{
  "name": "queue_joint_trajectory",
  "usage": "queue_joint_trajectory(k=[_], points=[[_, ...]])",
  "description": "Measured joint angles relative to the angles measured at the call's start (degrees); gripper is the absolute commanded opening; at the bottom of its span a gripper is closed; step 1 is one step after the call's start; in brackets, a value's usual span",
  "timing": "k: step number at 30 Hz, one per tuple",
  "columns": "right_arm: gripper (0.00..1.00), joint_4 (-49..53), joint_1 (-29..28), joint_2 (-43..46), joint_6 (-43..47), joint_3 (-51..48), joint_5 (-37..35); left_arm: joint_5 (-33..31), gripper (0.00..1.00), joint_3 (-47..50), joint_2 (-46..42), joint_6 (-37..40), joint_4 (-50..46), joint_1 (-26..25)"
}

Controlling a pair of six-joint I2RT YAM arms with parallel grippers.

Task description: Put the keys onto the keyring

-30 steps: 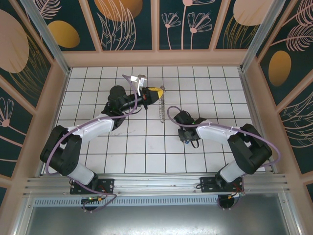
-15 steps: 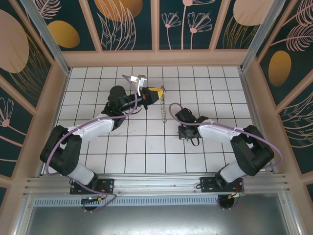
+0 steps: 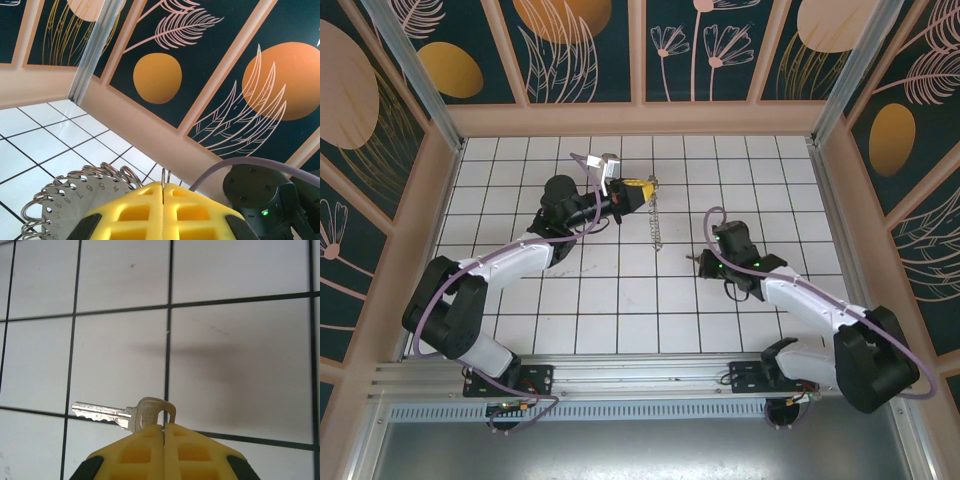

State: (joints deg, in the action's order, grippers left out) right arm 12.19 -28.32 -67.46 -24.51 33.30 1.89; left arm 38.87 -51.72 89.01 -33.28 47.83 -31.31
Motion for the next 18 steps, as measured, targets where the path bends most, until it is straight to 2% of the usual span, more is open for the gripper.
queue_joint_trajectory(k=[4, 13, 15, 18], points=[[0.00, 0.09, 0.61, -1.27, 0.02, 0.11, 0.13, 0.02, 0.00, 0.00, 0.00, -0.07, 0.09, 0.00], [0.01, 3.50, -3.28, -10.27, 0.17, 3.13, -4.09, 0.00, 0.00, 0.00, 0.00, -1.11, 1.70, 0.00], [0.13, 3.74, -3.80, -11.19, 0.07, 3.13, -4.26, 0.00, 0.00, 0.00, 0.00, -1.16, 1.68, 0.00], [0.24, 3.74, -4.44, -11.58, -0.26, 3.13, -4.48, 0.00, 0.00, 0.00, 0.00, -1.31, 1.68, 0.00]])
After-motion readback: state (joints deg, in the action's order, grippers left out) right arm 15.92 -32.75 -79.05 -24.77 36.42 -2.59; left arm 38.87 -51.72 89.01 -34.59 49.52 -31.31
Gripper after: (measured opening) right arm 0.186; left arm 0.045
